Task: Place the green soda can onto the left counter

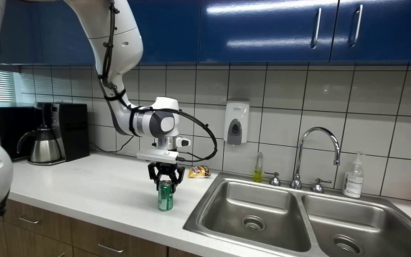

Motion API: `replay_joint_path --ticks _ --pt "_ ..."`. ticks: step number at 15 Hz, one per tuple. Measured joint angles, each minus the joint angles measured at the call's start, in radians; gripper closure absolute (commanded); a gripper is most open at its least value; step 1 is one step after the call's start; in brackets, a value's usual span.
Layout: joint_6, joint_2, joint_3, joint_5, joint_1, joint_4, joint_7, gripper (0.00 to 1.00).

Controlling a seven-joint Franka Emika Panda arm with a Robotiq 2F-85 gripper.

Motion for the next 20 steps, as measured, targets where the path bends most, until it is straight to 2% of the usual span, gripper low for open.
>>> replay_joint_path --ticks 1,3,10,20 --pt "0.003 0.000 0.000 -0.005 0.000 -0.001 0.002 0.04" --pt "0.011 0.012 -0.003 -0.019 0.000 -0.005 0.008 0.00" --pt "0.018 0.032 -0.007 -0.031 0.000 -0.006 0.011 0.00" --pt "-0.003 -0.091 -0.014 -0.039 0.000 -0.032 0.011 0.00"
